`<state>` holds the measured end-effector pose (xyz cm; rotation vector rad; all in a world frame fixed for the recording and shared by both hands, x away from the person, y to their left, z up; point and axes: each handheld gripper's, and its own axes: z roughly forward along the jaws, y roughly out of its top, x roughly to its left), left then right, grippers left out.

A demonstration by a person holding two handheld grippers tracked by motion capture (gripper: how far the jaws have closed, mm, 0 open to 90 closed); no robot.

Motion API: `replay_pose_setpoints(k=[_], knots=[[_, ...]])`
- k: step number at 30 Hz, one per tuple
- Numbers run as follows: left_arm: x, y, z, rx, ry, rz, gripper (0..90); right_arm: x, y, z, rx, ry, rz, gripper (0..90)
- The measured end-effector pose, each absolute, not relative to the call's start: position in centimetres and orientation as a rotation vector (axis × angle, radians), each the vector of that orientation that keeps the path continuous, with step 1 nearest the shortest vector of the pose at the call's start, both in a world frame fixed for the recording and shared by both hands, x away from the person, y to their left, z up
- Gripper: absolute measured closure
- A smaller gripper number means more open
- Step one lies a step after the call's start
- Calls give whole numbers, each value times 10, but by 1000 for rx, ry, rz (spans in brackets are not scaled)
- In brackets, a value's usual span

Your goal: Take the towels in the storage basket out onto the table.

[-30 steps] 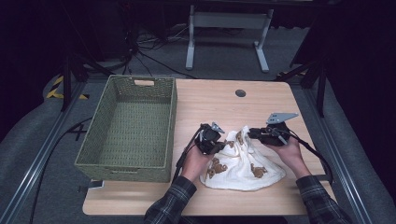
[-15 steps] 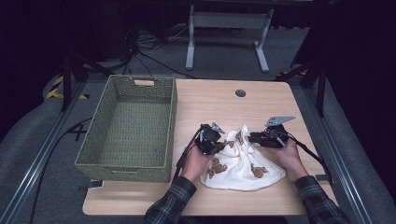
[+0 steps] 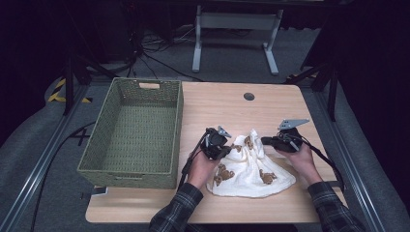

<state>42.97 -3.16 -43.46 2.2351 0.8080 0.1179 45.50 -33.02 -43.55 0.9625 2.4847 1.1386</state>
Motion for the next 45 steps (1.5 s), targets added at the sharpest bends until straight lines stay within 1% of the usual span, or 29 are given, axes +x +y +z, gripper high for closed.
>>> replay_pose_setpoints(k=[1,5,11,19,21,22,23,24,25,26,28,29,30,33,37,40,41,42,43,44,45], knots=[[430,-29,-433,2234,814,138,888,455,-333,-432,962,2472,1132,876],[431,-24,-432,2238,849,149,888,459,-344,-423,970,2434,1113,876],[430,-19,-432,2222,901,172,888,474,-366,-410,1016,2371,1074,876],[426,-13,-433,2239,955,207,884,493,-380,-414,1089,2341,942,877],[425,-14,-431,2231,951,220,870,496,-382,-416,1106,2345,946,877],[426,-17,-429,2217,945,233,839,496,-382,-417,1108,2345,950,877],[430,-21,-426,2205,930,256,774,497,-380,-418,1100,2345,965,877],[430,-21,-426,2205,930,256,753,497,-380,-418,1100,2345,965,877],[435,-23,-424,2200,921,261,753,497,-379,-418,1100,2346,969,877],[438,-27,-424,2193,925,258,704,498,-378,-419,1090,2353,967,877],[447,-33,-424,2186,892,265,703,498,-377,-420,1085,2355,965,877],[457,-40,-425,2188,871,248,680,498,-377,-421,1089,2356,973,877],[457,-40,-425,2188,871,248,679,498,-377,-421,1089,2356,973,877],[473,-50,-431,2205,870,240,672,499,-376,-421,1087,2359,984,877],[490,-60,-436,2227,867,261,666,499,-376,-422,1088,2361,992,877],[500,-64,-444,2235,882,233,666,499,-376,-422,1093,2363,1002,877],[502,-65,-446,2239,875,205,666,499,-376,-422,1091,2364,1002,877],[502,-68,-449,2228,877,200,674,499,-376,-422,1090,2366,1002,876],[503,-69,-450,2255,854,215,696,499,-376,-422,1087,2367,999,877],[504,-70,-451,2268,848,194,768,499,-376,-421,1082,2367,996,877],[504,-72,-452,2261,848,188,802,499,-376,-421,1080,2366,996,877]])
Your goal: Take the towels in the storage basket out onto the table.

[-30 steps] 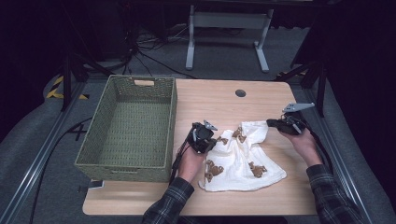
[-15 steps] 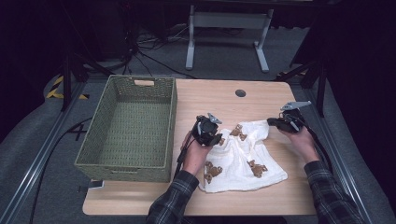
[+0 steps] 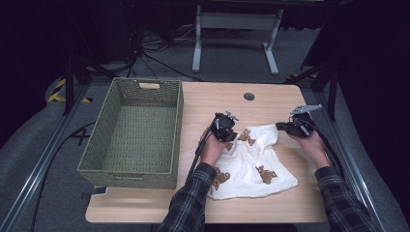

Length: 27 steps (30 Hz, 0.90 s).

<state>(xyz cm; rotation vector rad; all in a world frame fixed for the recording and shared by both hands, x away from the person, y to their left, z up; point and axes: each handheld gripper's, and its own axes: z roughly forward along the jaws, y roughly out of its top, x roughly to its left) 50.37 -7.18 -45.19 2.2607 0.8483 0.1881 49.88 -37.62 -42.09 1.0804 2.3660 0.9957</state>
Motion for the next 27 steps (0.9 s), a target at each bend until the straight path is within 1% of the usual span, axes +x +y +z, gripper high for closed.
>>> replay_pose_setpoints(k=[1,2,3,5,8,12,17,21,22,27], knots=[[503,-74,-452,2277,836,196,802,499,-376,-421,1080,2366,996,877],[503,-75,-453,2283,828,194,837,499,-377,-421,1082,2363,998,877],[502,-76,-455,2283,826,172,895,499,-377,-420,1081,2365,996,877],[501,-78,-453,2297,821,181,899,498,-378,-419,1083,2361,1001,877],[501,-75,-451,2276,828,186,900,498,-378,-419,1084,2358,1002,877],[504,-68,-445,2246,877,191,900,498,-380,-417,1076,2358,1000,877],[510,-62,-442,2240,895,212,900,498,-381,-416,1079,2350,1004,878],[512,-62,-443,2227,878,193,899,499,-383,-415,1086,2347,1011,878],[512,-64,-444,2231,874,192,894,499,-383,-416,1087,2349,1011,878],[513,-74,-451,2261,847,193,728,499,-382,-417,1079,2352,1000,878]])
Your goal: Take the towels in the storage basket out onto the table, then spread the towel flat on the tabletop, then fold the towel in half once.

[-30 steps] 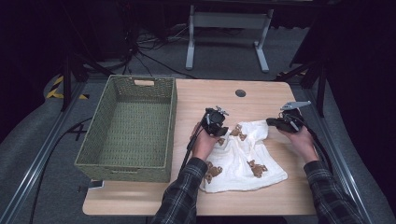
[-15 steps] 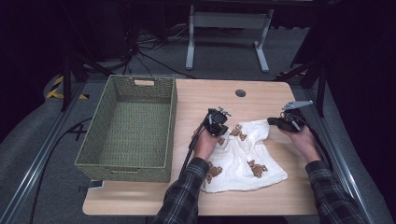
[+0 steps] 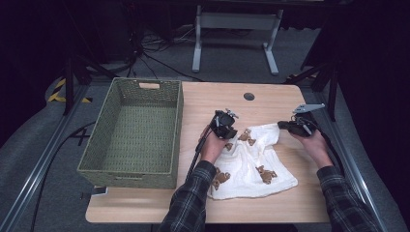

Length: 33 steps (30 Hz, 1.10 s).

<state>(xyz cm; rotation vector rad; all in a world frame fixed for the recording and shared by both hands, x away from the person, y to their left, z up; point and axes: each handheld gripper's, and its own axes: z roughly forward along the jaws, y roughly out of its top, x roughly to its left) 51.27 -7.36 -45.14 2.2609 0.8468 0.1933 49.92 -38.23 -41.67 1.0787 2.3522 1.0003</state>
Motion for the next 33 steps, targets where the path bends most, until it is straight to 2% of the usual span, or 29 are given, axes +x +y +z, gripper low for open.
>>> replay_pose_setpoints(k=[2,4,6,10,12,21,33], knots=[[512,-77,-454,2302,839,203,735,499,-382,-417,1082,2349,1006,878],[512,-77,-455,2291,835,181,828,499,-382,-417,1078,2355,1003,878],[513,-76,-454,2290,843,173,861,499,-382,-418,1080,2355,1003,878],[515,-71,-448,2260,878,186,870,499,-383,-417,1086,2350,1008,878],[518,-65,-442,2227,906,237,870,501,-386,-415,1081,2341,1000,879],[528,-38,-428,2121,1031,320,870,508,-397,-413,1115,2316,984,879],[540,-18,-438,2065,1157,388,861,525,-413,-424,1207,2307,915,874]])
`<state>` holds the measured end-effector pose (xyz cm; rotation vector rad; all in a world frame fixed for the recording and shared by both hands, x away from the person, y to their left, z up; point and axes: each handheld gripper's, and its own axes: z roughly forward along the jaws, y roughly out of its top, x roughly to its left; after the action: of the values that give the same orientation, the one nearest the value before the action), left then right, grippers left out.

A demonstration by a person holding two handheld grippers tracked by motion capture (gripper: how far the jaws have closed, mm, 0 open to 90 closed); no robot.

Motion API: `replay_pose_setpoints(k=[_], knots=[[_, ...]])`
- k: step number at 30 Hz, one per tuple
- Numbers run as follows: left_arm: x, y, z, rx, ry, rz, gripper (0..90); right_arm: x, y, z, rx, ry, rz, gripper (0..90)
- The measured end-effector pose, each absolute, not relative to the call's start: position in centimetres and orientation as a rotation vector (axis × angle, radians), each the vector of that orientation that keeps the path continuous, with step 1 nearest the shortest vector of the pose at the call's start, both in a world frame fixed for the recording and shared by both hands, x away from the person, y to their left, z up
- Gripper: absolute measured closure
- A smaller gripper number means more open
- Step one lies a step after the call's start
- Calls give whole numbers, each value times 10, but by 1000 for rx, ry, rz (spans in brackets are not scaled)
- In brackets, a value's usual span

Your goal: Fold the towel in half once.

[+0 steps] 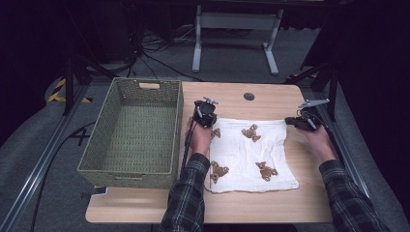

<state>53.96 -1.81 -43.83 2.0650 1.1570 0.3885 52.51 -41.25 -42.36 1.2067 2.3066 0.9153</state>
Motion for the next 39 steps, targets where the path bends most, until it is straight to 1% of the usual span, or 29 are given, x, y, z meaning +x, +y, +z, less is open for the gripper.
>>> replay_pose_setpoints(k=[1,2,5,6,8,11,14,17,20,23,29,36,39], knots=[[539,-18,-438,2062,1149,386,841,525,-413,-425,1211,2306,921,858],[538,-19,-438,2060,1146,394,794,524,-412,-425,1209,2300,922,806],[531,-21,-432,2060,1107,382,727,519,-411,-423,1200,2290,964,748],[531,-21,-432,2060,1107,382,704,519,-411,-423,1200,2290,964,748],[525,-23,-429,2054,1090,353,693,512,-411,-421,1178,2300,986,738],[511,-30,-426,2088,1050,314,662,501,-408,-419,1168,2316,1028,732],[497,-34,-428,2119,1018,307,644,484,-402,-419,1127,2349,1046,742],[487,-34,-431,2144,1005,295,622,477,-400,-420,1114,2356,1047,742],[483,-34,-436,2155,995,310,601,472,-398,-422,1088,2361,1047,739],[486,-32,-438,2154,1004,343,579,474,-396,-425,1089,2361,1042,734],[501,-25,-447,2149,1055,404,540,489,-398,-433,1118,2339,1013,698],[525,-21,-453,2133,1106,446,512,510,-411,-438,1172,2274,1005,685],[532,-17,-453,2111,1116,444,503,517,-413,-440,1201,2262,1011,678]])
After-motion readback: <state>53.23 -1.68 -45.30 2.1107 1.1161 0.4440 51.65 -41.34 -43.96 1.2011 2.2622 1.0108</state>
